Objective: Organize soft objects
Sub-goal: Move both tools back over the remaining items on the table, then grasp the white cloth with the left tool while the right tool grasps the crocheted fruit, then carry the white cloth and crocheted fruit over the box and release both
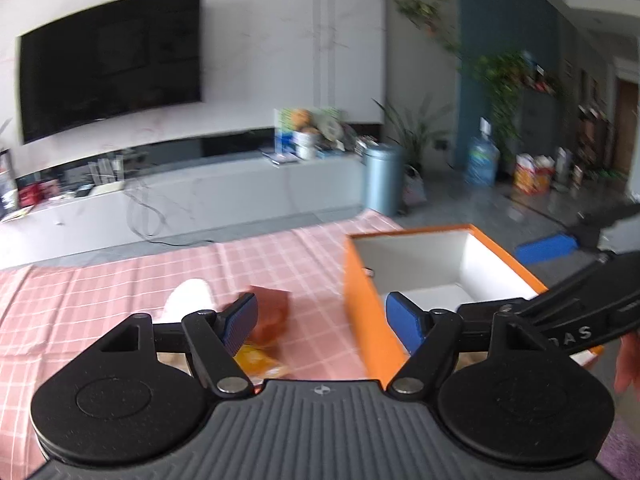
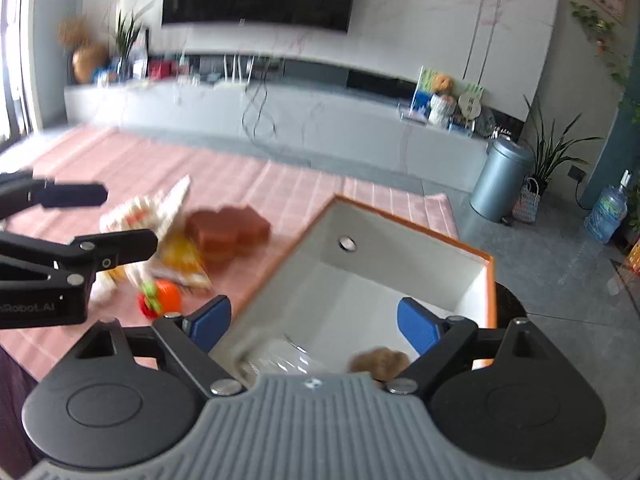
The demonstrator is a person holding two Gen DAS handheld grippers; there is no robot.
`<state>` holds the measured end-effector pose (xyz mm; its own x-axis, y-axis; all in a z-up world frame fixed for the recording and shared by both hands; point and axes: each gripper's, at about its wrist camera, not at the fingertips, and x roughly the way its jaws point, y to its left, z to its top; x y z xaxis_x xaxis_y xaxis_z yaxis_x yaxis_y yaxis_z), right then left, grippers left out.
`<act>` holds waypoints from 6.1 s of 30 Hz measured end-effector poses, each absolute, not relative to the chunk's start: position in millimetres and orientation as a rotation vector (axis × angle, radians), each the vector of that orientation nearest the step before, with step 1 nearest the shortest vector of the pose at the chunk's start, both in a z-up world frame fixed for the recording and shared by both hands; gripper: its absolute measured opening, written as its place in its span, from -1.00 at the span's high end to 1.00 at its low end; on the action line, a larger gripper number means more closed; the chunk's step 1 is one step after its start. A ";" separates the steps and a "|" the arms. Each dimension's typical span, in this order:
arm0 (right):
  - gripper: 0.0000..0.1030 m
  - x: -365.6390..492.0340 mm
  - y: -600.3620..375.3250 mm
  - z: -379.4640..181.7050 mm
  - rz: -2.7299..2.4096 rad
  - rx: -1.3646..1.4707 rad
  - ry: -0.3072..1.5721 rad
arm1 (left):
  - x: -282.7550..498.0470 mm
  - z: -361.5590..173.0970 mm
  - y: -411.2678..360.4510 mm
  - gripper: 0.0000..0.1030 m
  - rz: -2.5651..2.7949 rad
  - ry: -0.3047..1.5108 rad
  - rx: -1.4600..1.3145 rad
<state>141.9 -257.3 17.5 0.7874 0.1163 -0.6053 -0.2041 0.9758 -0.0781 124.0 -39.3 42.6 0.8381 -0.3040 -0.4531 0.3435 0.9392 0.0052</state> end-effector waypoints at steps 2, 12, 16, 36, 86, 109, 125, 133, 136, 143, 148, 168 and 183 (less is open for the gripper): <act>-0.74 138.3 -248.2 17.7 0.184 -0.097 0.612 | 122.6 40.3 -26.9 -0.65 -0.305 0.457 0.064; -0.75 135.3 -195.3 5.0 0.202 -0.011 0.532 | 126.0 26.5 43.0 -0.65 -0.213 0.533 -0.109; -0.73 135.5 -172.6 -5.0 0.228 0.002 0.518 | 128.6 13.0 76.1 -0.65 -0.184 0.568 -0.146; -0.49 181.2 -115.6 -90.5 0.272 -0.011 0.684 | 150.4 -66.4 109.9 -0.75 -0.022 0.708 0.061; 0.05 107.4 -146.4 -52.2 0.340 -0.022 0.530 | 84.6 2.7 47.0 0.75 -0.022 0.490 0.029; 0.06 74.0 -235.9 12.1 0.215 0.024 0.389 | 94.9 71.8 -33.7 0.75 -0.261 0.288 0.097; 0.06 110.7 -322.7 8.7 0.070 -0.128 0.487 | 141.4 54.3 -116.0 0.75 -0.448 0.348 0.219; 0.06 139.6 -344.4 0.9 0.078 -0.194 0.545 | 161.5 39.4 -140.6 0.74 -0.491 0.398 0.256; 0.06 151.8 -345.9 -3.9 0.082 -0.246 0.570 | 169.4 32.7 -146.2 0.74 -0.488 0.421 0.267; 0.06 180.5 -350.7 -17.1 0.095 -0.322 0.654 | 188.3 20.6 -160.0 0.74 -0.479 0.470 0.298; 0.06 199.2 -350.6 -28.3 0.122 -0.350 0.720 | 198.2 10.7 -172.1 0.74 -0.495 0.507 0.346; 0.04 234.0 -343.0 -58.8 0.149 -0.395 0.899 | 212.9 -19.9 -186.6 0.64 -0.477 0.617 0.515; -0.14 223.8 -341.6 -54.6 0.148 -0.405 0.875 | 206.4 -13.8 -182.7 0.18 -0.452 0.593 0.512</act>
